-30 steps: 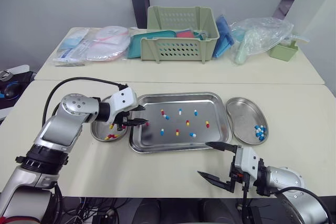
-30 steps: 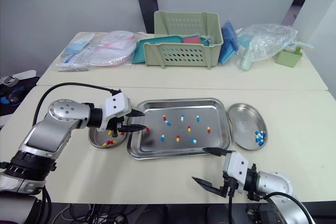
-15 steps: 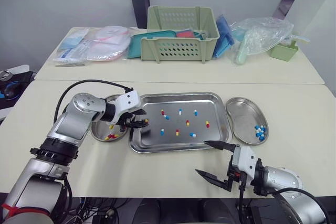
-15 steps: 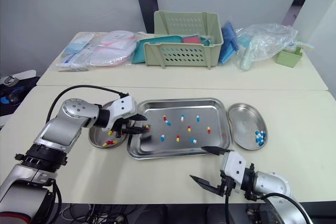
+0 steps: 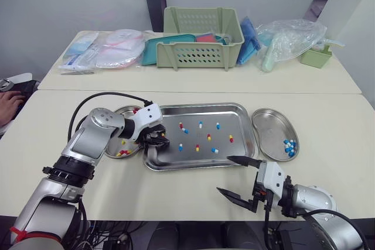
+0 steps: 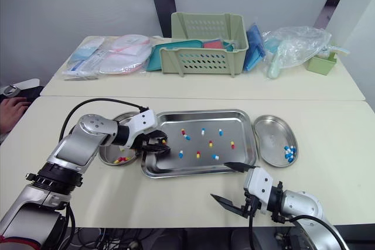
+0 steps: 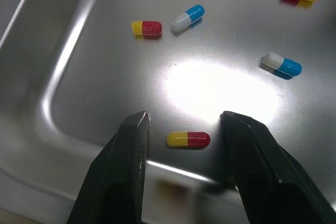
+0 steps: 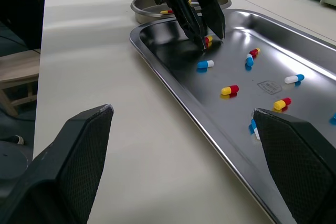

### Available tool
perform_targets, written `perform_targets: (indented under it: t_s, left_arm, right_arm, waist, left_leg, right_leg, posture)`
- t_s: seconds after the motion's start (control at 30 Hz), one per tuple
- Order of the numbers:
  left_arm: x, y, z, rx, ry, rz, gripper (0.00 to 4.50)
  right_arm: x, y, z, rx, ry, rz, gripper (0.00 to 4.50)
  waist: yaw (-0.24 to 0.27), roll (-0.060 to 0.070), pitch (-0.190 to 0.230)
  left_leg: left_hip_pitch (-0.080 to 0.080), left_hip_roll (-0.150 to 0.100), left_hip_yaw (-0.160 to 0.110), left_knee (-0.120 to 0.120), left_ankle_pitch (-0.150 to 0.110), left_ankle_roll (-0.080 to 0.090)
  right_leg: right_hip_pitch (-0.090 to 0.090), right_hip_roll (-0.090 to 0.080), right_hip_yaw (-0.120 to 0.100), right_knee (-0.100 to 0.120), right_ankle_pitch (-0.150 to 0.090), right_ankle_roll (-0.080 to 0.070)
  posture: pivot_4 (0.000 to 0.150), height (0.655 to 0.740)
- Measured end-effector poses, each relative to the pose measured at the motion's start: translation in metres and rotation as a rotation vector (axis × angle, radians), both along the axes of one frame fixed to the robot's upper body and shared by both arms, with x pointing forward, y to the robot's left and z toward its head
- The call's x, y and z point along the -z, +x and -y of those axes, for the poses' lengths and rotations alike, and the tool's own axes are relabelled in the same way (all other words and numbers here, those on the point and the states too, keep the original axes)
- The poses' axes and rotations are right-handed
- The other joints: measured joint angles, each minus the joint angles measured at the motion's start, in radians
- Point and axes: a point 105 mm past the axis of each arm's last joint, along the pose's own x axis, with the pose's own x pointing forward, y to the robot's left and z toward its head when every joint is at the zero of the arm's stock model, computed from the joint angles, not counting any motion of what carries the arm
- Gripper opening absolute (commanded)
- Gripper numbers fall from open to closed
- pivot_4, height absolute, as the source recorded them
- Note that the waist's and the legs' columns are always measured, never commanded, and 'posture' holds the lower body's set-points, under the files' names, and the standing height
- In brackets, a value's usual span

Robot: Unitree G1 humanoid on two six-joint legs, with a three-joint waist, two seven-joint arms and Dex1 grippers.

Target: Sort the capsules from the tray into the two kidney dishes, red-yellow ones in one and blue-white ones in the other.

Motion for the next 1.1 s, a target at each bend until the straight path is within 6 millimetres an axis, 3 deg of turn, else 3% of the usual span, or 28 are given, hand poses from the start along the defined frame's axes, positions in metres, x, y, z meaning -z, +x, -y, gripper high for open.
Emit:
perform_targets:
  t_s: [0.23,0.5,1.07,1.1]
  left_arm:
    - [0.0003,-0.0023,0.0008,-0.008,0.018,-0.017,2.29]
    - [0.0024,-0.0054,0.0034,0.010,0.032,-0.045,0.05]
    - [-0.0034,-0.0032,0.0073,-0.022,-0.024,-0.052,0.05]
    - [-0.0071,-0.0026,0.0084,-0.021,-0.039,-0.040,0.21]
  right_arm:
    - [-0.0003,0.0012,-0.0002,0.001,-0.003,-0.003,4.50]
    - [-0.0047,0.0015,-0.0023,-0.007,-0.003,0.008,4.50]
    - [-0.0082,0.0061,-0.0027,0.000,-0.003,0.021,4.50]
    - [-0.0084,0.0063,-0.0028,0.000,-0.003,0.022,4.50]
  waist:
    - [0.000,0.000,0.000]
    - [0.001,0.002,-0.002]
    - [0.002,0.002,-0.002]
    - [0.002,0.002,-0.002]
  left_leg:
    - [0.000,0.000,0.000,0.000,0.000,0.000]
    - [0.002,0.000,0.000,0.000,0.000,0.000]
    - [0.000,0.000,0.000,0.000,0.000,0.000]
    - [0.000,0.000,-0.001,0.000,0.000,0.000]
  right_leg:
    - [0.000,0.000,0.000,0.000,0.000,0.000]
    - [0.002,0.000,0.000,0.000,0.000,0.000]
    - [0.001,0.000,0.000,0.000,0.000,0.000]
    - [0.000,0.000,0.000,0.000,0.000,0.000]
  posture:
    - [0.150,0.7400]
    - [0.150,0.7400]
    - [0.150,0.7400]
    - [0.150,0.7400]
